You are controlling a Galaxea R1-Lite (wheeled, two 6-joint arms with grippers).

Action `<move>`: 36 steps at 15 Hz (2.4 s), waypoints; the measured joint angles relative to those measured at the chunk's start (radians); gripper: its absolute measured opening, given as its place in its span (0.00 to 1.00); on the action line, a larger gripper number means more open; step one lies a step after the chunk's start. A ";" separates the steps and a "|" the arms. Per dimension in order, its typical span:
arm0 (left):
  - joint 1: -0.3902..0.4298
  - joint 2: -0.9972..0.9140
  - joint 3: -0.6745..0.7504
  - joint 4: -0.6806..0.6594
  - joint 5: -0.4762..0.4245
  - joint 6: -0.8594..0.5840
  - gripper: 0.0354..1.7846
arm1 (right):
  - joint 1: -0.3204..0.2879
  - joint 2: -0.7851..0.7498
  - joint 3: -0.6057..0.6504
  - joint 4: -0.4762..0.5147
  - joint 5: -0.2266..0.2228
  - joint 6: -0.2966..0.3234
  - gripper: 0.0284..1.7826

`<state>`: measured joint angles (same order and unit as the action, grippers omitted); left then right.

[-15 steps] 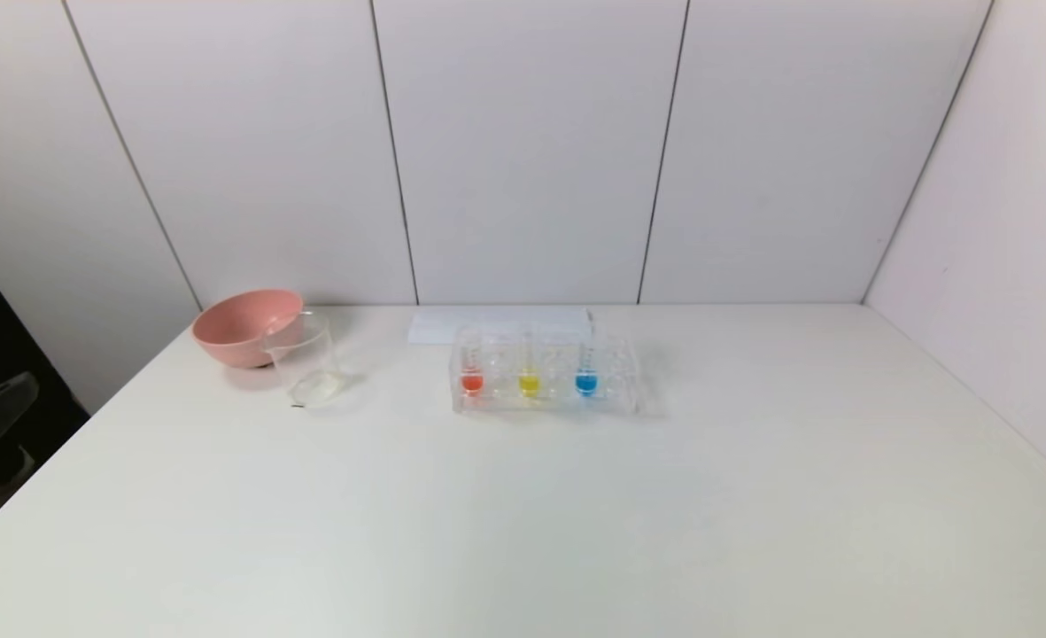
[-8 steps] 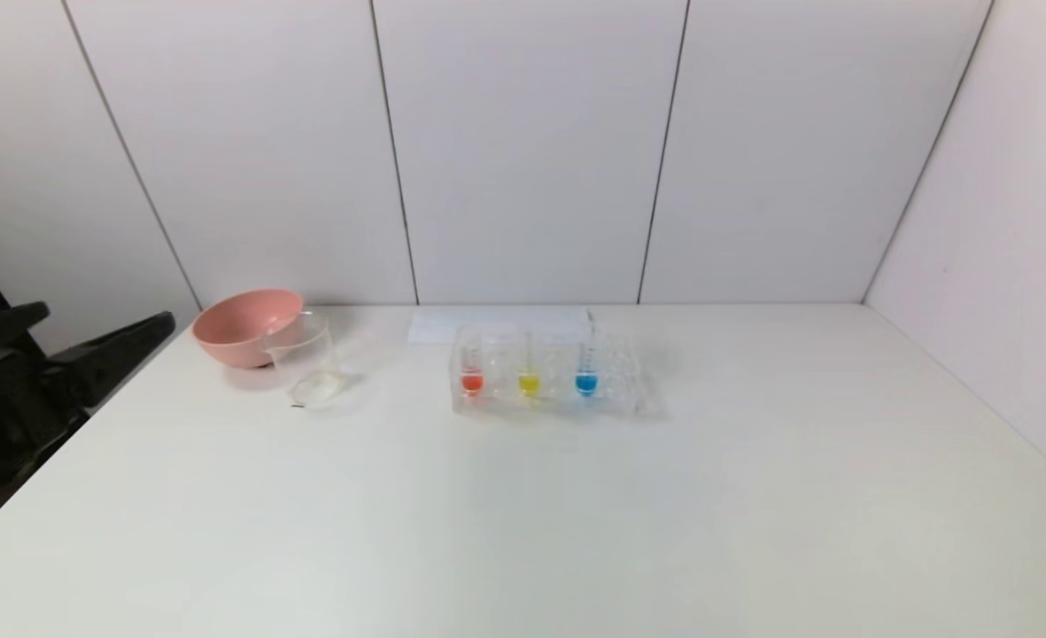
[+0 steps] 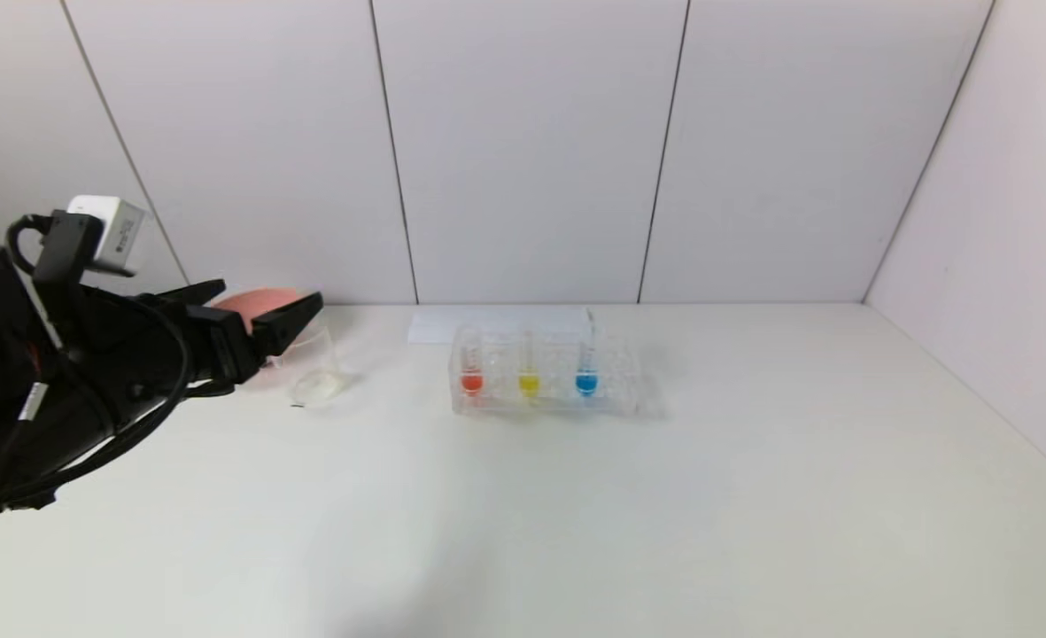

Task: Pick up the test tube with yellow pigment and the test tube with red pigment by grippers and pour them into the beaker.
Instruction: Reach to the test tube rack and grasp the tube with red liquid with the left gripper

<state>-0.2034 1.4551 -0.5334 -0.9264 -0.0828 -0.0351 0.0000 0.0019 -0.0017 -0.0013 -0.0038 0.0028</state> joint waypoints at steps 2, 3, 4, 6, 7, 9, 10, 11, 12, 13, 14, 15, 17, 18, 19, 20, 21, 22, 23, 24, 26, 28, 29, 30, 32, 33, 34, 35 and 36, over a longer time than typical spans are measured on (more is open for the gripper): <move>-0.032 0.064 -0.006 -0.039 0.000 -0.002 0.99 | 0.000 0.000 0.000 0.000 0.000 0.000 0.95; -0.052 0.091 -0.008 -0.043 0.000 -0.004 0.99 | 0.000 0.000 0.000 0.000 0.000 0.000 0.95; -0.070 0.114 -0.013 -0.046 0.001 -0.004 0.99 | 0.000 0.000 0.000 0.000 0.000 0.000 0.95; -0.108 0.162 -0.026 -0.072 0.003 -0.004 0.99 | 0.000 0.000 0.000 0.000 0.001 0.000 0.95; -0.127 0.186 -0.030 -0.094 0.003 -0.005 0.99 | 0.000 0.000 0.000 0.000 0.001 0.000 0.95; -0.161 0.238 -0.041 -0.148 0.001 -0.005 0.99 | 0.000 0.000 0.000 0.000 0.000 0.000 0.95; -0.174 0.264 -0.048 -0.169 0.000 -0.007 0.99 | 0.000 0.000 0.000 0.000 0.001 0.000 0.95; -0.184 0.290 -0.055 -0.181 0.001 -0.010 0.99 | 0.000 0.000 0.000 0.000 0.001 0.000 0.95; -0.195 0.319 -0.064 -0.194 0.001 -0.014 0.99 | 0.000 0.000 0.000 0.000 0.000 0.000 0.95; -0.203 0.346 -0.071 -0.210 0.000 -0.016 0.99 | 0.000 0.000 0.000 0.000 0.000 0.000 0.95; -0.209 0.373 -0.079 -0.231 0.003 -0.017 0.99 | 0.000 0.000 0.000 0.000 0.000 0.000 0.95; -0.215 0.396 -0.085 -0.245 0.015 -0.017 0.99 | 0.000 0.000 0.000 0.000 0.001 0.000 0.95; -0.231 0.437 -0.103 -0.260 0.057 -0.015 0.99 | 0.000 0.000 0.000 0.000 0.001 0.000 0.95; -0.240 0.455 -0.111 -0.266 0.062 -0.014 0.99 | 0.000 0.000 0.000 0.000 0.001 0.000 0.95; -0.249 0.473 -0.119 -0.273 0.065 -0.013 0.99 | 0.000 0.000 0.000 0.000 0.000 0.000 0.95; -0.258 0.491 -0.130 -0.277 0.072 -0.014 0.99 | 0.000 0.000 0.000 0.000 0.000 0.000 0.95; -0.270 0.512 -0.146 -0.278 0.097 -0.013 0.99 | 0.000 0.000 0.000 0.000 0.000 0.000 0.95; -0.282 0.531 -0.162 -0.280 0.129 -0.010 0.99 | 0.000 0.000 0.000 0.000 0.000 0.000 0.95; -0.295 0.550 -0.179 -0.281 0.160 -0.009 0.99 | 0.000 0.000 0.000 0.000 0.000 0.000 0.95; -0.308 0.567 -0.195 -0.282 0.183 -0.009 0.99 | 0.000 0.000 0.000 0.000 0.001 0.000 0.95; -0.327 0.597 -0.223 -0.283 0.220 -0.009 0.99 | 0.000 0.000 0.000 0.000 0.001 0.000 0.95; -0.345 0.627 -0.259 -0.279 0.286 -0.009 0.99 | 0.000 0.000 0.000 0.000 0.000 0.000 0.95; -0.353 0.643 -0.277 -0.278 0.311 -0.009 0.99 | 0.000 0.000 0.000 0.000 0.000 0.000 0.95; -0.357 0.659 -0.291 -0.278 0.326 -0.009 0.99 | 0.000 0.000 0.000 0.000 0.001 0.000 0.95; -0.360 0.688 -0.318 -0.281 0.357 -0.009 0.99 | 0.000 0.000 0.000 0.000 0.001 0.000 0.95; -0.360 0.698 -0.327 -0.281 0.367 -0.009 0.99 | 0.000 0.000 0.000 0.000 0.000 0.000 0.95; -0.361 0.706 -0.331 -0.281 0.375 -0.009 0.99 | 0.000 0.000 0.000 0.000 0.000 0.000 0.95; -0.361 0.714 -0.337 -0.282 0.383 -0.009 0.99 | 0.000 0.000 0.000 0.000 0.000 0.000 0.95; -0.361 0.720 -0.342 -0.282 0.387 -0.009 0.99 | 0.000 0.000 0.000 0.000 0.000 0.000 0.95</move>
<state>-0.5643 2.1753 -0.8755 -1.2085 0.3040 -0.0436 0.0000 0.0019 -0.0017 -0.0009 -0.0036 0.0032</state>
